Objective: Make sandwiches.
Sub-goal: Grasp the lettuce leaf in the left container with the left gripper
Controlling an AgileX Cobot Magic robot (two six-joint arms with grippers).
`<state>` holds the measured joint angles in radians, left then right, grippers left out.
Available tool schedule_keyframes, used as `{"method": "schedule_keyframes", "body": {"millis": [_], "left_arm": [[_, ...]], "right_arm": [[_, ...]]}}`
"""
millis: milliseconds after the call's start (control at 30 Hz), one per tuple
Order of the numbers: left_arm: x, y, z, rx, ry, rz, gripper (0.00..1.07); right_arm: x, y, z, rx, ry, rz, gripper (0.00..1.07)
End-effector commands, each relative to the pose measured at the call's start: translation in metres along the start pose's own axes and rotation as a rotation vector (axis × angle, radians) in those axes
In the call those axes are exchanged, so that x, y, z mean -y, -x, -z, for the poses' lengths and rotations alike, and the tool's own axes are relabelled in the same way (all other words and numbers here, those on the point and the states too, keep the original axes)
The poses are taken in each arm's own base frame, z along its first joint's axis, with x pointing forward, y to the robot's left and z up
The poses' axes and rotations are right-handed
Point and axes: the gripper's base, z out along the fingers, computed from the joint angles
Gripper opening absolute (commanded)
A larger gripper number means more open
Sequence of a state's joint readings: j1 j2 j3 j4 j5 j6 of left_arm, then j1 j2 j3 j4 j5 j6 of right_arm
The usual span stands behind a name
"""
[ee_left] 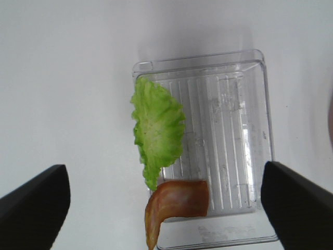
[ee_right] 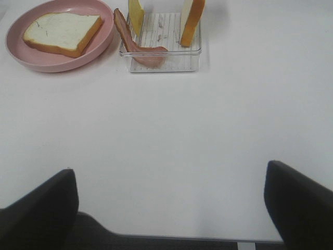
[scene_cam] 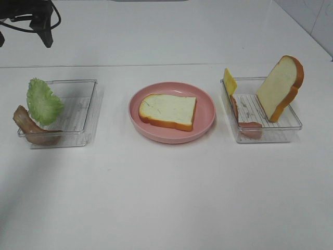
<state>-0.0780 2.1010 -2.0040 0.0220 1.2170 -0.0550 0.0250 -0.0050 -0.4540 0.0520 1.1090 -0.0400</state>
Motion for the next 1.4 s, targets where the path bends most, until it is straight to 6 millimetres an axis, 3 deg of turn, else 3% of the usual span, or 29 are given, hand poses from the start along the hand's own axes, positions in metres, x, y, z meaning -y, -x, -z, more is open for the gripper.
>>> {"method": "schedule_keyframes", "body": {"millis": [33, 333, 667, 1267, 1400], "left_arm": [[-0.010, -0.010, -0.011, -0.124, 0.011, 0.007, 0.91], [-0.012, -0.014, -0.065, -0.230, 0.016, -0.026, 0.91], [-0.012, -0.018, -0.099, -0.287, 0.019, -0.029, 0.91], [-0.012, -0.021, -0.117, -0.321, 0.017, -0.036, 0.91], [-0.012, -0.020, -0.117, -0.316, 0.017, -0.036, 0.80]], "right_arm": [[0.000, -0.002, 0.002, 0.024, -0.002, 0.006, 0.94], [0.000, -0.002, 0.002, 0.024, -0.002, 0.006, 0.94], [0.000, -0.002, 0.002, 0.024, -0.002, 0.006, 0.94], [0.000, -0.002, 0.002, 0.024, -0.002, 0.006, 0.94], [0.000, -0.002, 0.002, 0.024, -0.002, 0.006, 0.94]]}}
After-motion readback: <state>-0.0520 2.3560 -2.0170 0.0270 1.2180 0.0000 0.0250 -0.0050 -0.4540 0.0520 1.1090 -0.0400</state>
